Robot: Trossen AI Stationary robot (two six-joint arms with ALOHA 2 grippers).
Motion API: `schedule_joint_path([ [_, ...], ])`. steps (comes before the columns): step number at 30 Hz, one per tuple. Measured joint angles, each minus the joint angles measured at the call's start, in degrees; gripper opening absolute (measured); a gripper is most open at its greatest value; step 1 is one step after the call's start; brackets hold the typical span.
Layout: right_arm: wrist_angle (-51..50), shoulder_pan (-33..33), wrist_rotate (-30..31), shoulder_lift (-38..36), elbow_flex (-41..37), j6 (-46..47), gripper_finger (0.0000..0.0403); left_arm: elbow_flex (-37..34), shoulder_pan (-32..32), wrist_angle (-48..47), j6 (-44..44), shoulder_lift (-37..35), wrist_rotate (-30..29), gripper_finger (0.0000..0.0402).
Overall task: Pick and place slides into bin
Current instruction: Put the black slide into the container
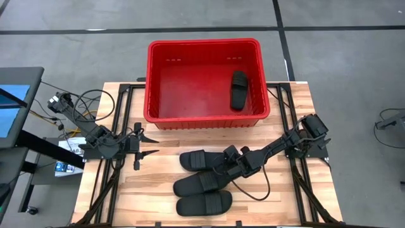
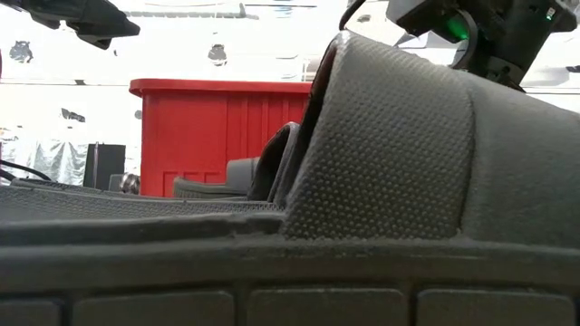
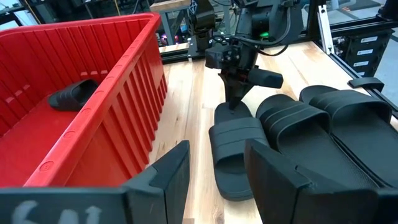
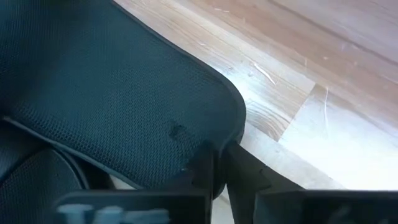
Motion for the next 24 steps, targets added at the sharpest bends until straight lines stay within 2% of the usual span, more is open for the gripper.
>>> schedule_joint_path([
  [9, -2.4, 0.9, 2.1, -4.0, -0.6, -1.5, 0.0003, 0.0, 0.0, 0.0, 0.0, 0.0, 0.0, 0.0144],
  [24, -6.0, 2.8, 12.5, -14.2, -0.3, -4.2, 0.0001, 0.0, 0.0, -0.2, 0.5, 0.0, 0.0, 0.0144],
])
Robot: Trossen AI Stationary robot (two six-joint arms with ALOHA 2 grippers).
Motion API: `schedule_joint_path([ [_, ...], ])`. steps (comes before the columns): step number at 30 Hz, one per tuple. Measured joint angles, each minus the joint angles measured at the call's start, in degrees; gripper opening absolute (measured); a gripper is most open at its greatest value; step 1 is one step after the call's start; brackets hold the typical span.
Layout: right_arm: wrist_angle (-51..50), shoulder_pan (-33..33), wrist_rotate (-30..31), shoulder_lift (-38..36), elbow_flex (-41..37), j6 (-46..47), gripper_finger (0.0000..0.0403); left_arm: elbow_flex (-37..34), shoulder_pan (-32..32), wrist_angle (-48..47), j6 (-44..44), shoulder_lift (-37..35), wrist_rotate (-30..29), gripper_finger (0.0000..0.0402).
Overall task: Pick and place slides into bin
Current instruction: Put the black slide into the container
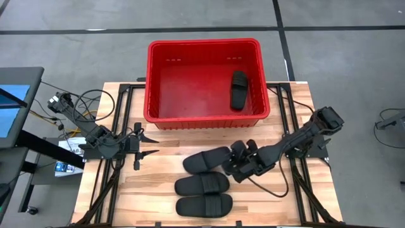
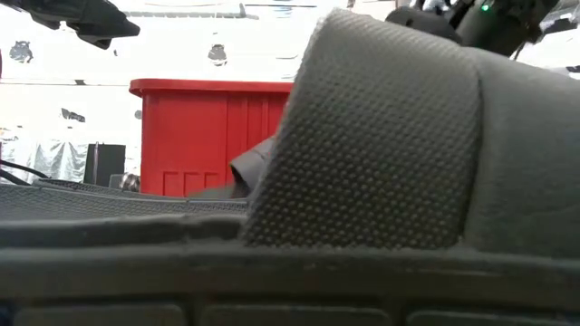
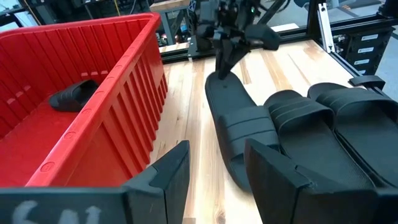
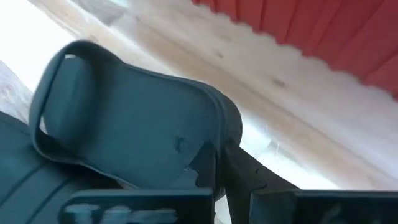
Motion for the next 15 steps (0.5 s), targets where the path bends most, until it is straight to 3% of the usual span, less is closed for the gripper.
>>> schedule_joint_path([
  [15, -0.2, 1.6, 8.7, -6.9, 0.1, -4.6, 0.0000, 0.0, 0.0, 0.0, 0.2, 0.0, 0.0, 0.0144],
])
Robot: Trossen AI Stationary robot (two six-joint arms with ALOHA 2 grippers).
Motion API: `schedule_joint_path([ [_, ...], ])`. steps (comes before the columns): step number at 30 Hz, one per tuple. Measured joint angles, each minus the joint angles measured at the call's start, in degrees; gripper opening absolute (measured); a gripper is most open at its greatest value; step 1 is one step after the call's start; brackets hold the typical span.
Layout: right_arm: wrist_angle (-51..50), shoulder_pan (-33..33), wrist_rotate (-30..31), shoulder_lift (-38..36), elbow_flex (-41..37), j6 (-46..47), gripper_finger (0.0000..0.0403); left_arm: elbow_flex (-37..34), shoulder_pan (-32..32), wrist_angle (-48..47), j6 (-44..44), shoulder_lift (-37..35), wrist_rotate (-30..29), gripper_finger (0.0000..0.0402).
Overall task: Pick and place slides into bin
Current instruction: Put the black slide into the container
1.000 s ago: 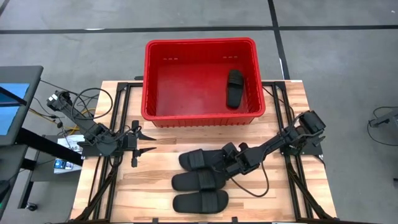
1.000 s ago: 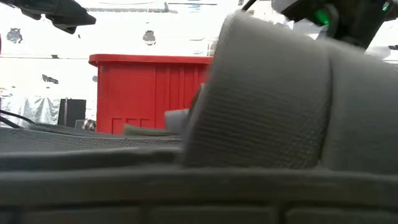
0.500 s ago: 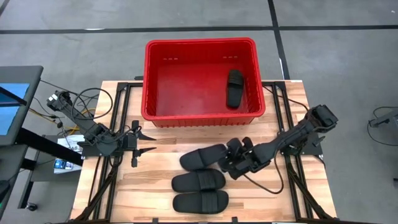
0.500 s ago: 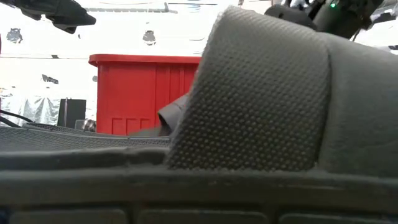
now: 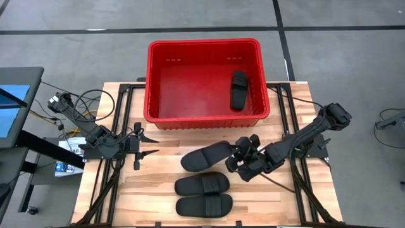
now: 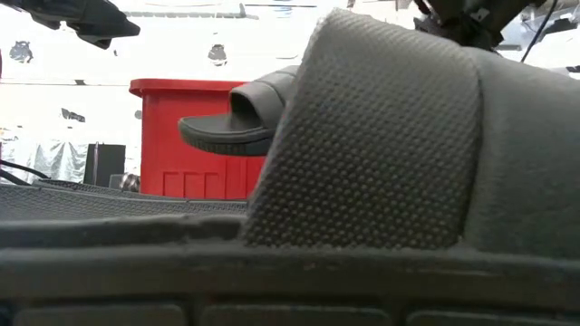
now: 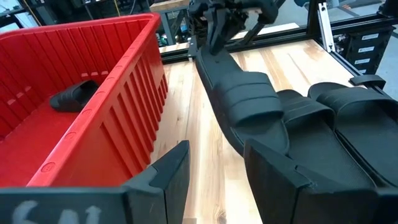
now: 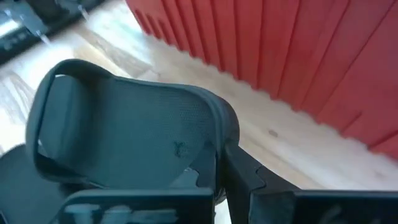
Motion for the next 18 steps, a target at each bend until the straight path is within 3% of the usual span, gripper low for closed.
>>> schedule_joint_path([
  [8, 0.0, 1.9, 8.4, -4.3, 0.1, -4.1, 0.0000, 0.0, 0.7, 3.0, 0.1, 0.0, -2.4, 0.0144],
  [18, -1.3, 2.2, 17.5, -9.5, 0.1, -11.0, 0.0000, 0.0, 7.4, 18.1, 6.3, 0.0, -2.3, 0.0144],
])
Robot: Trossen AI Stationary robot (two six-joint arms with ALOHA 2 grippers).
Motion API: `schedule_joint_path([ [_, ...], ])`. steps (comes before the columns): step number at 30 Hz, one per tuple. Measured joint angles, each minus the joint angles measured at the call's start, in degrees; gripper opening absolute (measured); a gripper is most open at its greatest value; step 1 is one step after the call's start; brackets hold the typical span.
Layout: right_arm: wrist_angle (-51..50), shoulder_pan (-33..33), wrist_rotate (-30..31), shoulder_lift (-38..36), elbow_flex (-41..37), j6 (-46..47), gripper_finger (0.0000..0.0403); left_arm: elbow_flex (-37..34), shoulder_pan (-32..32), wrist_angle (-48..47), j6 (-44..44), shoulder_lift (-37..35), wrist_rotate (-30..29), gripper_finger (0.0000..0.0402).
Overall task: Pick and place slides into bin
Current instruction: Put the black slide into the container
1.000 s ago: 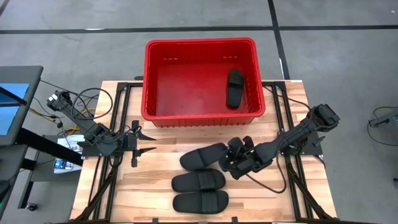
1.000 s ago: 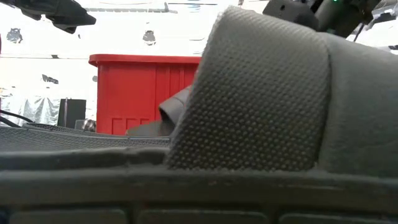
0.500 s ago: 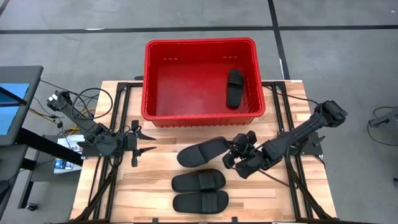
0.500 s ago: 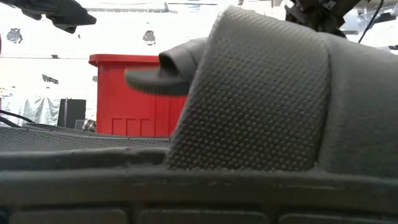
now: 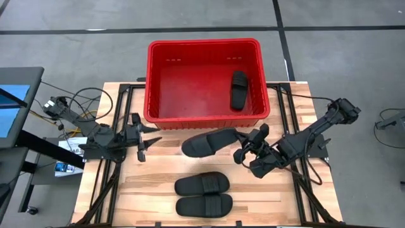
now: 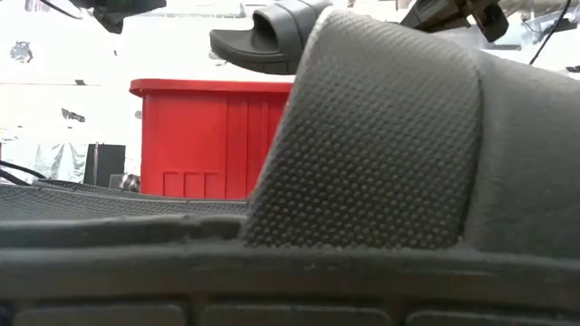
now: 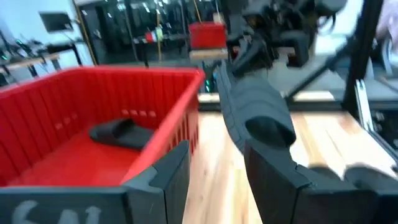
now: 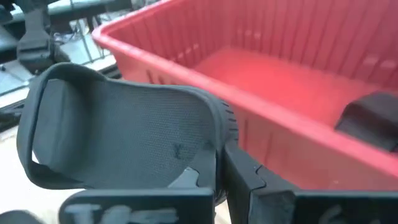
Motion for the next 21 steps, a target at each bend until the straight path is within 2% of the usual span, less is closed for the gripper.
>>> schedule_joint_path([
  [6, -3.7, -1.3, 4.8, -2.9, 0.0, -0.6, 0.0000, 0.0, 7.3, 10.3, 0.9, 0.0, 5.4, 0.0144],
  [12, -5.0, -3.2, 8.1, -5.2, 0.0, -2.8, 0.0000, 0.0, 16.2, 16.5, -6.3, 1.8, 17.4, 0.0144],
  [17, -4.8, -4.8, 9.0, -6.8, 0.0, -4.9, 0.0000, 0.1, 23.6, 19.2, -12.7, 6.1, 29.6, 0.0144],
  [21, -4.7, -5.3, 9.7, -8.2, 0.0, -6.2, 0.0000, 1.9, 28.2, 19.2, -15.6, 10.3, 36.4, 0.0144],
])
